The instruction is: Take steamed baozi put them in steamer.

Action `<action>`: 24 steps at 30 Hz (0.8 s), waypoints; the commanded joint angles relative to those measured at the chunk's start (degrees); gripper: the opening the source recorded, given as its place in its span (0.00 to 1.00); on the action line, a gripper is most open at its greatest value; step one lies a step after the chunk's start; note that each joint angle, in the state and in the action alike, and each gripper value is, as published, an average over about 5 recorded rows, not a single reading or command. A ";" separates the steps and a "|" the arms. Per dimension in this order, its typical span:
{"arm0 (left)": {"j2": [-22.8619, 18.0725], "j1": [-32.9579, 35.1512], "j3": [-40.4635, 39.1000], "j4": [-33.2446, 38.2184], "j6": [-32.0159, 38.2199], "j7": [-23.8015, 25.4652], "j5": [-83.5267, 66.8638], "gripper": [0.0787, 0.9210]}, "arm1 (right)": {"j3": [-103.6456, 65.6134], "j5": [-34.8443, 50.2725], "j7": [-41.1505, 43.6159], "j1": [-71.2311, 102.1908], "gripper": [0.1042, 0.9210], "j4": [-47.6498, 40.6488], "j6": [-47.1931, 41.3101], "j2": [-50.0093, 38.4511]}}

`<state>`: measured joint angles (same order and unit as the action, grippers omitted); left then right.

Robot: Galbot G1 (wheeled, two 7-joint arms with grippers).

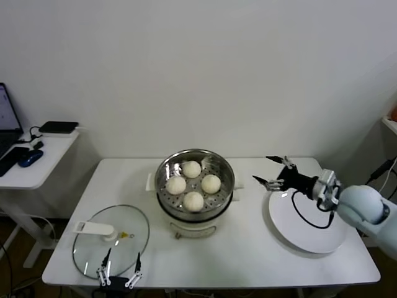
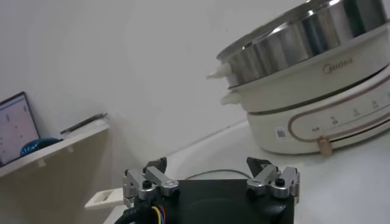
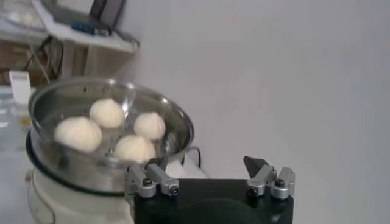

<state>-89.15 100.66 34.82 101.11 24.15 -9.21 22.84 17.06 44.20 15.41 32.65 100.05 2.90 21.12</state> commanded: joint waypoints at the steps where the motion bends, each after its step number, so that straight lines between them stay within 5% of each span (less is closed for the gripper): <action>1: -0.34 -0.20 -0.17 -0.47 0.41 -0.18 0.10 0.88 | -58.18 -8.67 -2.87 63.58 0.88 4.81 9.71 16.87; 10: -0.60 -0.37 -0.35 -1.27 0.84 -0.70 0.53 0.88 | -59.52 -10.43 -2.75 70.43 0.88 3.60 19.30 35.21; 24: -1.18 -0.14 -1.21 -0.51 1.47 -1.37 1.40 0.88 | -55.39 -14.10 -5.86 69.24 0.88 3.23 25.13 48.52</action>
<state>-90.19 100.28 33.88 100.31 25.40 -10.51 23.96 -33.69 33.41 11.66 95.66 102.66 22.46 56.10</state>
